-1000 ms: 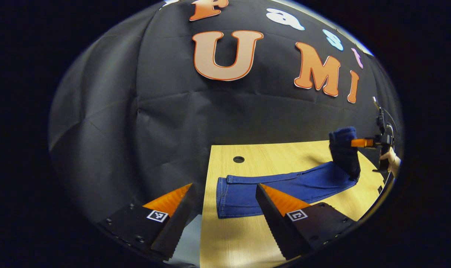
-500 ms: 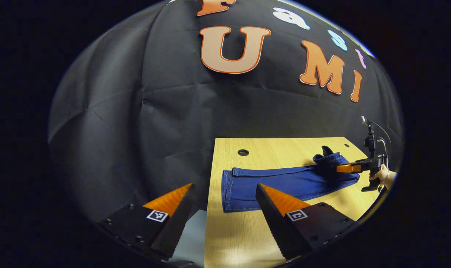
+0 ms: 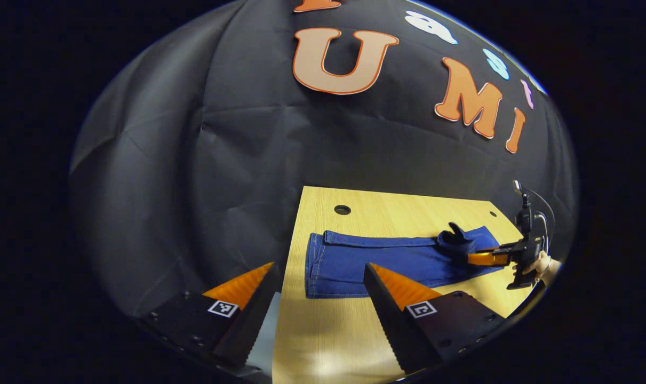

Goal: Grasp the waist and the cuffs of the jeans and fold them to make the two legs overlap; first hold the waist and fold one-third of the jeans toward the cuffs, then hold the cuffs and fold the remaining one-third in the same direction to finish folding.

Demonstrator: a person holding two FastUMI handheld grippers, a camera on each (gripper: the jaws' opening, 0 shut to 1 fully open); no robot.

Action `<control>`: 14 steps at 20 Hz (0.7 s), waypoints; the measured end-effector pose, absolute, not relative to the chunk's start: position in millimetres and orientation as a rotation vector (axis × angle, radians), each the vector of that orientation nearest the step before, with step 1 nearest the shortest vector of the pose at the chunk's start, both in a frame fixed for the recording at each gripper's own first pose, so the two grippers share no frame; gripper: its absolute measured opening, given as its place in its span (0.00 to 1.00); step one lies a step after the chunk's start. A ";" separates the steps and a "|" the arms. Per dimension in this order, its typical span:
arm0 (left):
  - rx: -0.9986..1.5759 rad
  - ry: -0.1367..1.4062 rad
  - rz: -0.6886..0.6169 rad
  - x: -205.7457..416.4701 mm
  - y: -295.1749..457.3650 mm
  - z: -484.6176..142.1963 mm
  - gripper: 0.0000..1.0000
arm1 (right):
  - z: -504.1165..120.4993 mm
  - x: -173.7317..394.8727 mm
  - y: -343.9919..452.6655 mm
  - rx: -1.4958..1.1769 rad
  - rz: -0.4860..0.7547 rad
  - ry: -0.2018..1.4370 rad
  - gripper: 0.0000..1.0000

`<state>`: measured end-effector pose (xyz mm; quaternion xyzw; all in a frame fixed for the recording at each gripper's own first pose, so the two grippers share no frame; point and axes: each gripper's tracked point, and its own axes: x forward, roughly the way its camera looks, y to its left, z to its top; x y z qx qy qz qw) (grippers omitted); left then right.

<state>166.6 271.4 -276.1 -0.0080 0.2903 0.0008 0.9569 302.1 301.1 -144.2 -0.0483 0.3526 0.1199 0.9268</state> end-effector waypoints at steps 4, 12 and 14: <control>-0.176 0.602 0.043 165.8 264.6 -290.3 0.98 | -130.0 301.9 306.3 -0.031 0.273 0.716 0.99; -0.915 0.644 0.257 150.4 234.3 -349.3 0.98 | -58.6 308.3 250.6 0.140 0.258 0.670 0.99; -0.991 0.663 0.335 151.5 232.8 -366.1 0.98 | -42.5 307.9 232.1 0.179 0.259 0.660 0.99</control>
